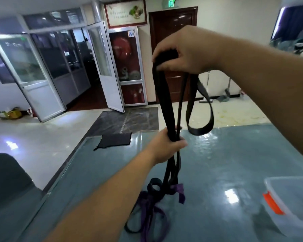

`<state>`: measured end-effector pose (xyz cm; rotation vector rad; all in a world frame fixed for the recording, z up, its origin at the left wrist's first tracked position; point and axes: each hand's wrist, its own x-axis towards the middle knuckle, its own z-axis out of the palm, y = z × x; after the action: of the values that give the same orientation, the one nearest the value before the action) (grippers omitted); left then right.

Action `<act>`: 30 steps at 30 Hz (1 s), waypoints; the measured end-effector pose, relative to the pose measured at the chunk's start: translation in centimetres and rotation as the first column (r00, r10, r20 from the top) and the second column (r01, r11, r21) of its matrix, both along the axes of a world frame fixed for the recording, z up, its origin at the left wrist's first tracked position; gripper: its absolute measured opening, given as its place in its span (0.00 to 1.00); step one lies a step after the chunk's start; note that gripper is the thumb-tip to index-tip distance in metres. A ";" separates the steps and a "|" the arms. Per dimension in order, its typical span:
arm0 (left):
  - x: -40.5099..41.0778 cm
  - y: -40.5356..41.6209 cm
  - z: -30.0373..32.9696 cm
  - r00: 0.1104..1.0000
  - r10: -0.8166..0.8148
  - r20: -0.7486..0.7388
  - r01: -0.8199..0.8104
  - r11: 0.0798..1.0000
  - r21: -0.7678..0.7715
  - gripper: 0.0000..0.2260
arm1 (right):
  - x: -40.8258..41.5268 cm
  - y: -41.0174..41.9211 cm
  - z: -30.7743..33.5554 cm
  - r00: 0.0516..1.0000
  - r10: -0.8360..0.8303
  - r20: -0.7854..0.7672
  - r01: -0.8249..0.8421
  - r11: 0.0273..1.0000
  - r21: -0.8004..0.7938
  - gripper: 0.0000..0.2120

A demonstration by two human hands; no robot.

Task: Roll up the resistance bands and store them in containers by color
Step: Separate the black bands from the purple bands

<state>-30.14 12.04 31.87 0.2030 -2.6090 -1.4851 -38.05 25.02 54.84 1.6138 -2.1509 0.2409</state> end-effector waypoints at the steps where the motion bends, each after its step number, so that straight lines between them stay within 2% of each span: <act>1: -0.3 0.4 0.4 0.997 0.073 -0.008 -0.074 0.997 -0.027 0.05 | -0.3 0.8 -0.1 1.000 -0.021 -0.004 0.021 1.000 -0.012 0.14; 4: -1.1 -0.5 1.7 0.964 0.258 -0.059 -0.258 0.966 0.005 0.07 | -2.1 3.8 -0.9 0.994 -0.099 0.053 0.104 0.989 -0.101 0.14; 6: -1.1 -1.7 3.6 0.939 0.319 -0.126 -0.318 0.948 0.028 0.06 | -3.5 6.0 -1.9 0.979 -0.160 0.128 0.180 0.969 -0.169 0.16; 9: -1.3 -2.6 7.8 0.900 0.379 -0.216 -0.364 0.925 0.108 0.05 | -4.8 7.9 -4.7 0.941 -0.230 0.249 0.279 0.942 -0.184 0.20; 11: -1.5 -2.5 11.0 0.873 0.402 -0.276 -0.337 0.906 0.257 0.02 | -4.6 7.9 -7.2 0.902 -0.253 0.349 0.322 0.934 -0.155 0.23; 13: -1.5 -1.5 13.9 0.862 0.409 -0.300 -0.230 0.842 0.489 0.03 | -3.5 7.0 -9.8 0.855 -0.224 0.467 0.313 0.942 -0.121 0.36; 15: -1.7 0.1 15.7 0.873 0.384 -0.300 -0.124 0.772 0.624 0.06 | -1.9 5.5 -12.2 0.769 -0.103 0.630 0.268 0.948 -0.172 0.48; 16: -1.6 1.2 16.2 0.885 0.358 -0.296 -0.093 0.760 0.643 0.07 | -1.0 4.7 -13.3 0.703 -0.014 0.711 0.237 0.947 -0.216 0.48; 18: -1.5 3.2 16.4 0.905 0.323 -0.277 -0.070 0.755 0.652 0.06 | 0.1 2.9 -14.9 0.594 0.155 0.789 0.165 0.937 -0.309 0.41; 20: -1.6 4.5 15.9 0.907 0.316 -0.280 -0.091 0.793 0.603 0.07 | 0.9 1.4 -16.0 0.479 0.308 0.822 0.136 0.899 -0.416 0.28; 22: -1.4 4.9 15.4 0.910 0.298 -0.289 -0.105 0.839 0.534 0.08 | 1.2 0.6 -16.6 0.327 0.402 0.855 0.222 0.847 -0.483 0.18; 23: -1.2 4.9 15.2 0.916 0.279 -0.287 -0.107 0.861 0.497 0.08 | 1.3 0.4 -16.9 0.283 0.401 0.871 0.284 0.832 -0.476 0.13; 25: -0.7 4.1 14.4 0.940 0.202 -0.275 -0.084 0.918 0.387 0.11 | 1.4 0.2 -17.6 0.299 0.342 0.891 0.386 0.811 -0.440 0.05; 27: 0.0 2.1 13.0 0.966 0.059 -0.252 0.027 0.944 0.328 0.15 | 1.1 0.3 -18.1 0.263 0.354 0.898 0.452 0.777 -0.438 0.01; 29: 1.1 -0.9 10.6 0.967 -0.103 -0.234 0.197 0.882 0.429 0.19 | 0.4 1.2 -18.0 0.166 0.407 0.898 0.432 0.789 -0.437 0.04; 30: 1.7 -2.3 9.0 0.968 -0.120 -0.219 0.219 0.829 0.515 0.21 | 0.0 1.8 -17.7 0.135 0.415 0.900 0.385 0.815 -0.434 0.05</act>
<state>-28.48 9.75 40.91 -0.1148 -2.0566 -2.1631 -38.04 26.84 37.12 1.0242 -2.3103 2.4369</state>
